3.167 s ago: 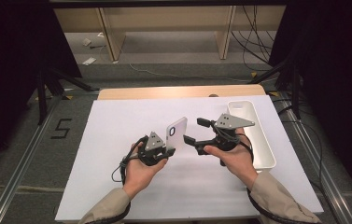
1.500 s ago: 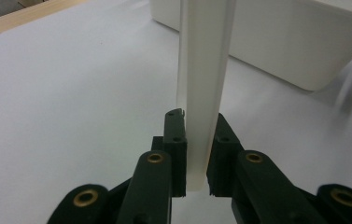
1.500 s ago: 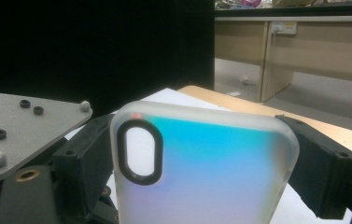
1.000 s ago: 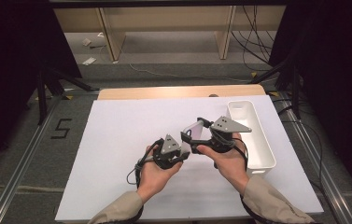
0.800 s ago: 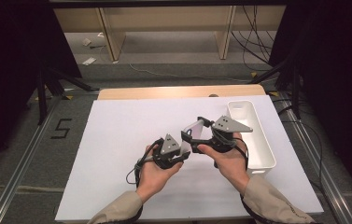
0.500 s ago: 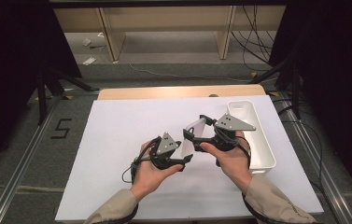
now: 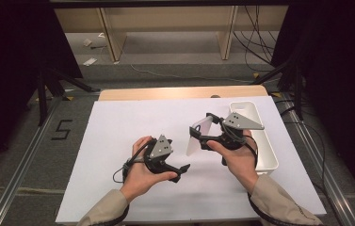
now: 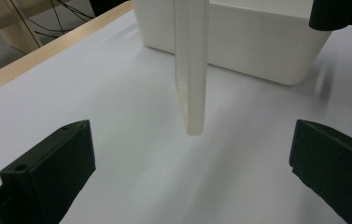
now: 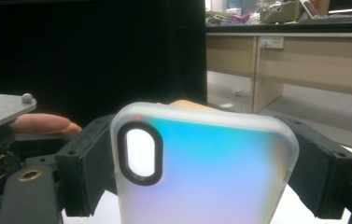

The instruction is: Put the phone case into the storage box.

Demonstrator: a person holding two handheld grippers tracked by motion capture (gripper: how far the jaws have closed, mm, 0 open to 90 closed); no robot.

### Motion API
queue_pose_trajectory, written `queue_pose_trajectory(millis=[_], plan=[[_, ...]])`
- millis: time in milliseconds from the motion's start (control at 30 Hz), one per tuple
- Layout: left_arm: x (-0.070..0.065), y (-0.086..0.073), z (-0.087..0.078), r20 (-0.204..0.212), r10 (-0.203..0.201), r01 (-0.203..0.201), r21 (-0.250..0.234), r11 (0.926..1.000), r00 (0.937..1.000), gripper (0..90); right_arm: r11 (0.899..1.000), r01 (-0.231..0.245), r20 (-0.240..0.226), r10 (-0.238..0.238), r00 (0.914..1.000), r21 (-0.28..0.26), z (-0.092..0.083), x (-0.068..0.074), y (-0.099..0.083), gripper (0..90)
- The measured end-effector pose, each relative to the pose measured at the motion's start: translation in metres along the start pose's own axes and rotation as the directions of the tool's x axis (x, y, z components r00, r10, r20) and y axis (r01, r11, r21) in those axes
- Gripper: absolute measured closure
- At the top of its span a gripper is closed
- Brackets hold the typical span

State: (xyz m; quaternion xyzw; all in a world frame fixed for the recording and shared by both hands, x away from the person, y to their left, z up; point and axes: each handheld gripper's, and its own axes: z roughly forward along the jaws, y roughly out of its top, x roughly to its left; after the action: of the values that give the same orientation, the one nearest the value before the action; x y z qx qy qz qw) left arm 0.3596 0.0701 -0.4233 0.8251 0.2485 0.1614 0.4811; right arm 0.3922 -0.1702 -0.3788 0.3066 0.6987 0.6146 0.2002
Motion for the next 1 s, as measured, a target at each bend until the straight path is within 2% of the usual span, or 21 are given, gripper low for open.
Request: queue_pose_trajectory(millis=[267, 633, 1000], plan=[[0.006, -0.009, -0.012, 0.004, -0.004, 0.004, 0.003, 1.0000, 1.0000, 0.0, 1.000, -0.006, 0.019, 0.006, 0.9998, -0.015, -0.006, -0.008, 0.005, 18.1], [0.016, -0.022, -0.028, -0.029, -0.019, 0.019, 0.006, 0.9998, 0.9994, 0.0, 0.999, -0.008, 0.038, 0.009, 0.9992, -0.034, -0.010, -0.016, 0.009, 18.2], [0.025, -0.033, -0.043, -0.061, -0.033, 0.034, 0.011, 0.9994, 0.9976, 0.0, 1.000, -0.013, 0.061, 0.015, 0.9980, -0.027, -0.013, -0.021, 0.011, 18.2]])
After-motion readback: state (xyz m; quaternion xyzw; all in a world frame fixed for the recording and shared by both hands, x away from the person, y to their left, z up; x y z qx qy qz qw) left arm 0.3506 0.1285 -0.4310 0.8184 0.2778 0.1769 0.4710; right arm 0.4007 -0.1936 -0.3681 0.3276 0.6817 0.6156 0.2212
